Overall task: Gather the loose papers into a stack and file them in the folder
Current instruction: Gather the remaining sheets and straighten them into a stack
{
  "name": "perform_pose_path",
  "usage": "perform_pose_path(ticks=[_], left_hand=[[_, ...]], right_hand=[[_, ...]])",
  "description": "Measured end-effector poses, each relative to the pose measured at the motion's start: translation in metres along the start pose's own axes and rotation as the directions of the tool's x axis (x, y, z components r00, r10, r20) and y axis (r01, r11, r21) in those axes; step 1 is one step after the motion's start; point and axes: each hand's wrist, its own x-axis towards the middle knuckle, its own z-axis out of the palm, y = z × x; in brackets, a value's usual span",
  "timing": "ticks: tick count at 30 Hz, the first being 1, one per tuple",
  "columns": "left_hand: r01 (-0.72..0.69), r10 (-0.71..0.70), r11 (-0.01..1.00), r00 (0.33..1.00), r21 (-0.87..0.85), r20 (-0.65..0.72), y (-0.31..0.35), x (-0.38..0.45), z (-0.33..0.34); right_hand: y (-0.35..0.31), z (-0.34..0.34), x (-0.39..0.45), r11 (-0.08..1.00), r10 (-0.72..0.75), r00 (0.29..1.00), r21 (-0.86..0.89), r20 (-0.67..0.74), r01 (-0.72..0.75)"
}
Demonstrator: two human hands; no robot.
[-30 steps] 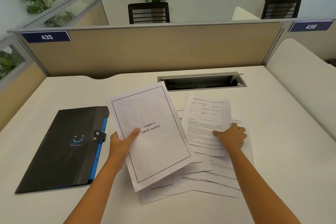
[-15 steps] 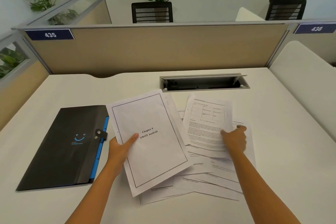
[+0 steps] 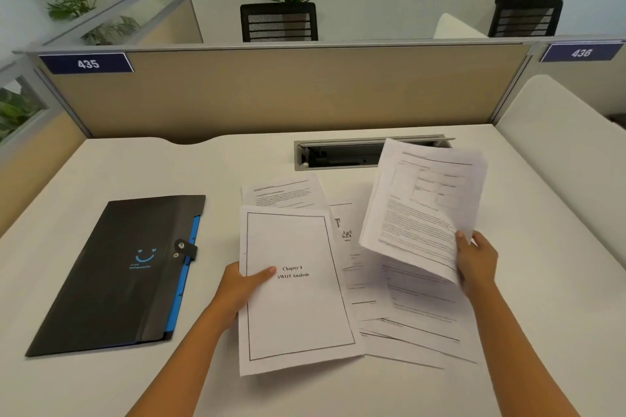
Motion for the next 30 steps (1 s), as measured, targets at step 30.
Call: perform_pose_path(ticks=[30], left_hand=[[0.016, -0.018, 0.999, 0.999, -0.05, -0.039, -0.007, -0.002, 0.007]], right_hand=[[0.033, 0.109, -0.16, 0.947, -0.057, 0.812, -0.227, 0.58, 0.229]])
